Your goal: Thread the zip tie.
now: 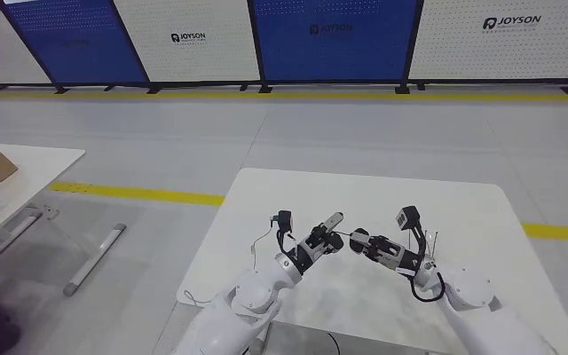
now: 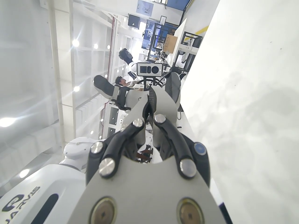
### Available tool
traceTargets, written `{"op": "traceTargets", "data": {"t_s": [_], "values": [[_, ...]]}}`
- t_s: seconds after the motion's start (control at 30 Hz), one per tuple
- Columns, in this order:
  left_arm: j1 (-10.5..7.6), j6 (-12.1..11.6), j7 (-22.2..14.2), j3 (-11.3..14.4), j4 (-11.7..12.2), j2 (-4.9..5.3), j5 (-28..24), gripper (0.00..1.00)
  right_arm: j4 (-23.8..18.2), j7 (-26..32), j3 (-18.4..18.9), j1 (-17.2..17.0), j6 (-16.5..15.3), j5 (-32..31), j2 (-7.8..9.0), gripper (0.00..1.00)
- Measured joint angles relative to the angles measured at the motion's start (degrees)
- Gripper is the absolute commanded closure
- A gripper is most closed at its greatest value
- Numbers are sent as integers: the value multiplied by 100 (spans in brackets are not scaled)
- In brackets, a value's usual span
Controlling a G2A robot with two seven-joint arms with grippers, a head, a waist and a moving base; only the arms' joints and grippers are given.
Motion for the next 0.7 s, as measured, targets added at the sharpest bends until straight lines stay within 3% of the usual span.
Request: {"op": "traceTargets", "data": {"t_s": [0.3, 0.7], "values": [[-114, -44, 229, 67, 287, -63, -226, 0, 0, 0, 0, 0, 0, 0, 0, 100], [-110, -57, 229, 86, 322, -66, -140, 0, 0, 0, 0, 0, 0, 0, 0, 100]]}}
